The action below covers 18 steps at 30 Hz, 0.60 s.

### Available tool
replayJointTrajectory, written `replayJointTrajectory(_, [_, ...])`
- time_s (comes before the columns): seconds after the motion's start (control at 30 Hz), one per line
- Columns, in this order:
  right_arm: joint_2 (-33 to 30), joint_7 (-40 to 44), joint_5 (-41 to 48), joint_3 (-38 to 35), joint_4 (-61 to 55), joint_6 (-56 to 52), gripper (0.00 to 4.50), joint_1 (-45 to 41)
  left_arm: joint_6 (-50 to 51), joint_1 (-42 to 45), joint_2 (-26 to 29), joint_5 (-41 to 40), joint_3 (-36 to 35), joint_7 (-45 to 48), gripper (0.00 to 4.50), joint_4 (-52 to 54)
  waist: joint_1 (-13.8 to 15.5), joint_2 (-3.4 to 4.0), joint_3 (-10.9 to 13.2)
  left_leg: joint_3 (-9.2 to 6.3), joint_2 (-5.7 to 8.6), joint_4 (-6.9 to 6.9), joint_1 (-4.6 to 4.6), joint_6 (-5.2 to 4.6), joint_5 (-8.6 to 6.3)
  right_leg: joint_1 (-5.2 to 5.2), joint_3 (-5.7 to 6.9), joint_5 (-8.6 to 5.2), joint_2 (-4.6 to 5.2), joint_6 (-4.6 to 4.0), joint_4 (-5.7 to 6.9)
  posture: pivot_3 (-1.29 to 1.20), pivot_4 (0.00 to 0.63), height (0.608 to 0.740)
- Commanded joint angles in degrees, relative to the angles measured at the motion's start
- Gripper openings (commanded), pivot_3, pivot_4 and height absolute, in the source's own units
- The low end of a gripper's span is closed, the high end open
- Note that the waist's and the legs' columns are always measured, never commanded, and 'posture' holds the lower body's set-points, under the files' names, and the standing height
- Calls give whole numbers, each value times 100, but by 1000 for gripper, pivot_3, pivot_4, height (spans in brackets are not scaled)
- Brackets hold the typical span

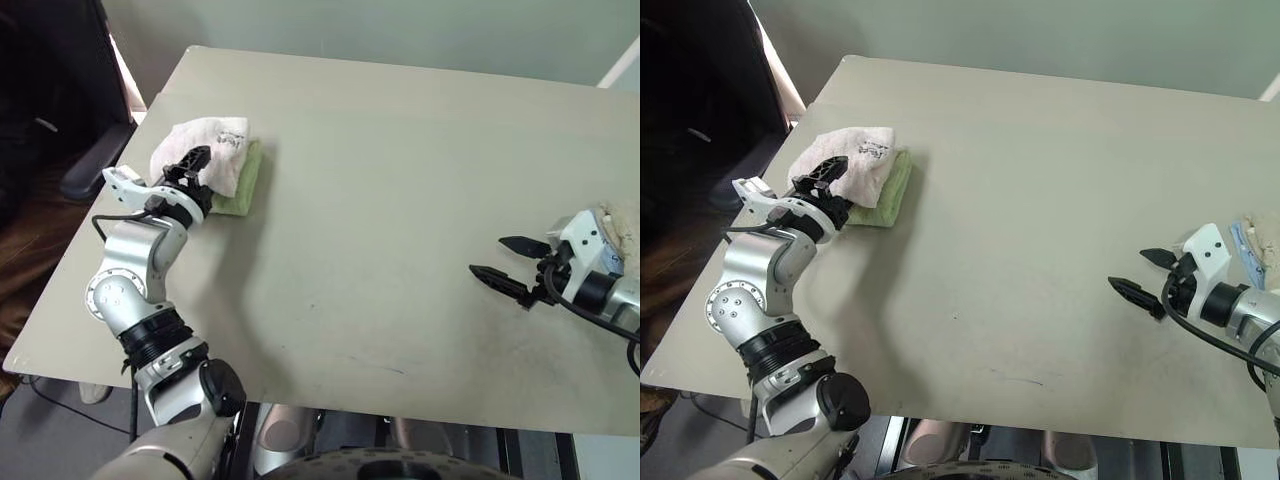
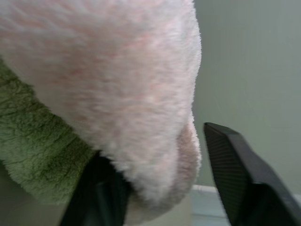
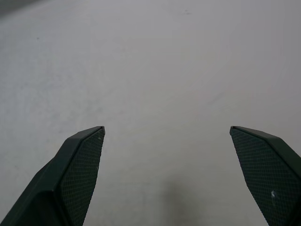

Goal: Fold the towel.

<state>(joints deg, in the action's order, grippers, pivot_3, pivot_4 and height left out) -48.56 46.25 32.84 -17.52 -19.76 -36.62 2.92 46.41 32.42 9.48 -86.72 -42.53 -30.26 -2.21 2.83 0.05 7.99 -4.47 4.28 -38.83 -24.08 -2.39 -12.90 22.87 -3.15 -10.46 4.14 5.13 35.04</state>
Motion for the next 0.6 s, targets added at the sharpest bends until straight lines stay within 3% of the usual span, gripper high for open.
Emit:
replayJointTrajectory(0.03, [-97, 112, -23, -248, -17, 128, 4500, 24, -288, -98, 41, -163, 120, -20, 3961, 248, 0, 0, 0, 0, 0, 4, 0, 2, 1, 0, 0, -1, 0, -1, 0, 0, 150, 728])
replayJointTrajectory(0.07, [-106, 126, -22, -264, -13, 132, 4500, 37, -332, -162, 48, -200, 136, -51, 4407, 272, 0, 0, 0, 0, 0, 6, 0, 1, 1, 1, 0, -2, -1, -3, -1, 0, 150, 728])
replayJointTrajectory(0.1, [-110, 135, -22, -274, -11, 134, 4500, 44, -366, -209, 58, -234, 154, -73, 4463, 287, -1, 0, 0, 0, 0, 7, 1, 1, 2, 2, 0, -3, -2, -3, -1, 0, 150, 728])
replayJointTrajectory(0.47, [-81, 147, -59, -200, -11, 151, 4500, 34, -381, -1130, 356, -1142, 433, -408, 4463, 698, -36, -1, 0, 3, -4, 50, 13, 7, -1, 12, -2, -28, -20, -18, -6, 0, 150, 728])
replayJointTrajectory(0.6, [-55, 141, -52, -154, -10, 147, 4500, -2, 820, -1757, 1381, -1693, 1167, 148, 4463, 1019, -61, -2, 1, 1, -23, 58, 12, 27, -12, 20, -3, -38, -44, -34, -5, 0, 150, 728])
